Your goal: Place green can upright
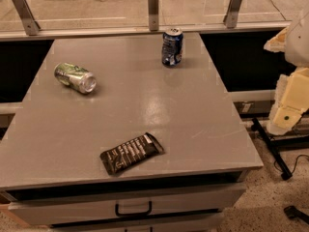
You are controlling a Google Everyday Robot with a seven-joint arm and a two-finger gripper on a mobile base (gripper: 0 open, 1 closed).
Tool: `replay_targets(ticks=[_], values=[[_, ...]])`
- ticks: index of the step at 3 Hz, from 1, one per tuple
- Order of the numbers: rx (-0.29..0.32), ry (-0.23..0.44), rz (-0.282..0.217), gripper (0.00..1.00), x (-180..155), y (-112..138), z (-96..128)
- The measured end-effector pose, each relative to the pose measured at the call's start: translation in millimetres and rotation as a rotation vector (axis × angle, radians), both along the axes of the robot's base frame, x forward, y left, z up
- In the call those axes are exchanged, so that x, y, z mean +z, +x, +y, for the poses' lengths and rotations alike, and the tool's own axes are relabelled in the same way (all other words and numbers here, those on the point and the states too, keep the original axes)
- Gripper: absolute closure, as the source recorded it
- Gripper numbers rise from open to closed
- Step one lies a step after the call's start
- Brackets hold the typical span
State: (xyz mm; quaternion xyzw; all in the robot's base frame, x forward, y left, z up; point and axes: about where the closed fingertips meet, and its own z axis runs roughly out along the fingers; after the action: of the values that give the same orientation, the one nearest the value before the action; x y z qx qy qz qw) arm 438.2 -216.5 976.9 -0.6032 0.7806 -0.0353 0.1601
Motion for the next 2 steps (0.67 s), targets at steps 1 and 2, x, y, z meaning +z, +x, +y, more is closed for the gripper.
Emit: replay_targets(ticks=[1, 2], values=[[0.000, 0.000, 0.000, 0.00, 0.0, 0.0, 0.1], [0.022, 0.007, -0.018, 0.00, 0.4, 6.0, 9.8]])
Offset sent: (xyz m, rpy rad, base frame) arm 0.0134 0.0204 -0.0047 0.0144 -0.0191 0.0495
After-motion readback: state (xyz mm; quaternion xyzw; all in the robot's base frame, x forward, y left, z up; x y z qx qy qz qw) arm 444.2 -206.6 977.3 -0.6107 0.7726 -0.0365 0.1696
